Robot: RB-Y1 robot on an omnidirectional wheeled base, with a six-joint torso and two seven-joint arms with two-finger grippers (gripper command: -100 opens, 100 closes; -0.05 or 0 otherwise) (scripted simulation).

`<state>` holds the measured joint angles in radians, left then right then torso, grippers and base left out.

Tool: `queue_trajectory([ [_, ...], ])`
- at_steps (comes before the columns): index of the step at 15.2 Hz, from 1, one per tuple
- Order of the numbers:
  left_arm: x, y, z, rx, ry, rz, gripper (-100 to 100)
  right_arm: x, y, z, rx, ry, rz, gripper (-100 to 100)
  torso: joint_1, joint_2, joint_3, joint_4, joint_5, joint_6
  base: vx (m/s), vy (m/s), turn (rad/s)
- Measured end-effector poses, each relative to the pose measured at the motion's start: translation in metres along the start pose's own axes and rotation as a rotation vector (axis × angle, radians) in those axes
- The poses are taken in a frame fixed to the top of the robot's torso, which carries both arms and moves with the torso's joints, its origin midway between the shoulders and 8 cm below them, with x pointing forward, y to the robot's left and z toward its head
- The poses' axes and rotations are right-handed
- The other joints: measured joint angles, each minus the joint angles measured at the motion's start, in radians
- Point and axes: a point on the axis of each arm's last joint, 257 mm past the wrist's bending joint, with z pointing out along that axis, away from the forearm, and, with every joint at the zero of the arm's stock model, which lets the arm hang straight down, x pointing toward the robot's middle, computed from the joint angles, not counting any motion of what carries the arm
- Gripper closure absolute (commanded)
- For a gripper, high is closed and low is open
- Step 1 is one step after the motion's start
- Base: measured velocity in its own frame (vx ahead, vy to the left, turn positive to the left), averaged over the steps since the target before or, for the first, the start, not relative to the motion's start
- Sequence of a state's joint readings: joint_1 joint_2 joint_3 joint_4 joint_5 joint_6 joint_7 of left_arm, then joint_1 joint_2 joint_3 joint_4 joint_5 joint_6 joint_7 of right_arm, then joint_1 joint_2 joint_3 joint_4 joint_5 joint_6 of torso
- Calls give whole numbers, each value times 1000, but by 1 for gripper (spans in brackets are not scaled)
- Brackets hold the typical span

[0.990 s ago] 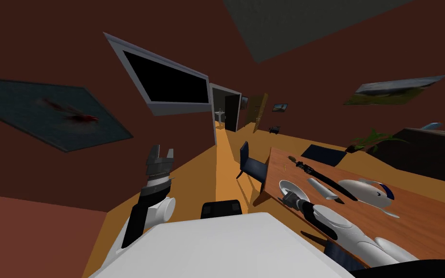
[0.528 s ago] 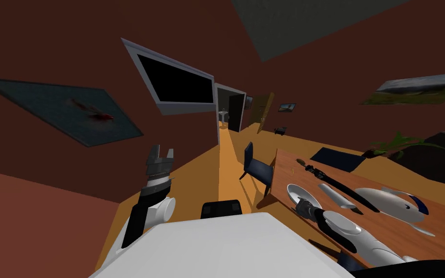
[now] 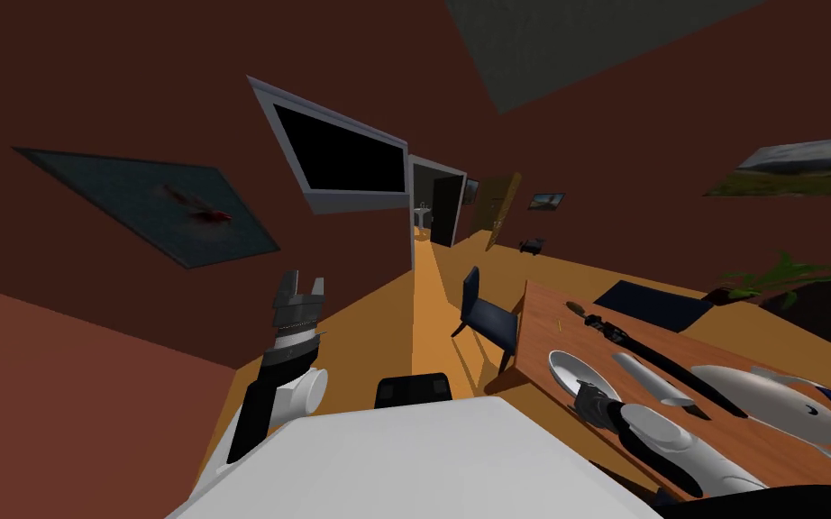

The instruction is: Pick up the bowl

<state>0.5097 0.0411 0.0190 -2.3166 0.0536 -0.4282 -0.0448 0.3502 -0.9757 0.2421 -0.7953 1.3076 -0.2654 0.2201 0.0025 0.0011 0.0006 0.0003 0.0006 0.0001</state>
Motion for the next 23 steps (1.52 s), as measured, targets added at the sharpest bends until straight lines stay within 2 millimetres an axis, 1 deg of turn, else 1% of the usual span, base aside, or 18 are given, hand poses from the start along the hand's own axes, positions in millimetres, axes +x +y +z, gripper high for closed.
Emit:
queue_trajectory([
  [2,0,0,0,0,0,0,0,20,0,-3,0,45,-43,-100,2,0,0,0,0,0,10,69,92],
  [5,0,0,0,0,0,0,0,36,-4,-6,6,84,-63,-100,1,0,0,0,0,0,6,35,23],
  [8,0,0,0,0,0,0,0,41,-4,-5,5,90,-64,-100,-2,0,0,0,0,0,-1,-1,43],
  [23,0,0,0,0,0,0,0,63,19,1,5,118,-12,-100,-4,1,1,0,-1,0,-6,-18,56],
])
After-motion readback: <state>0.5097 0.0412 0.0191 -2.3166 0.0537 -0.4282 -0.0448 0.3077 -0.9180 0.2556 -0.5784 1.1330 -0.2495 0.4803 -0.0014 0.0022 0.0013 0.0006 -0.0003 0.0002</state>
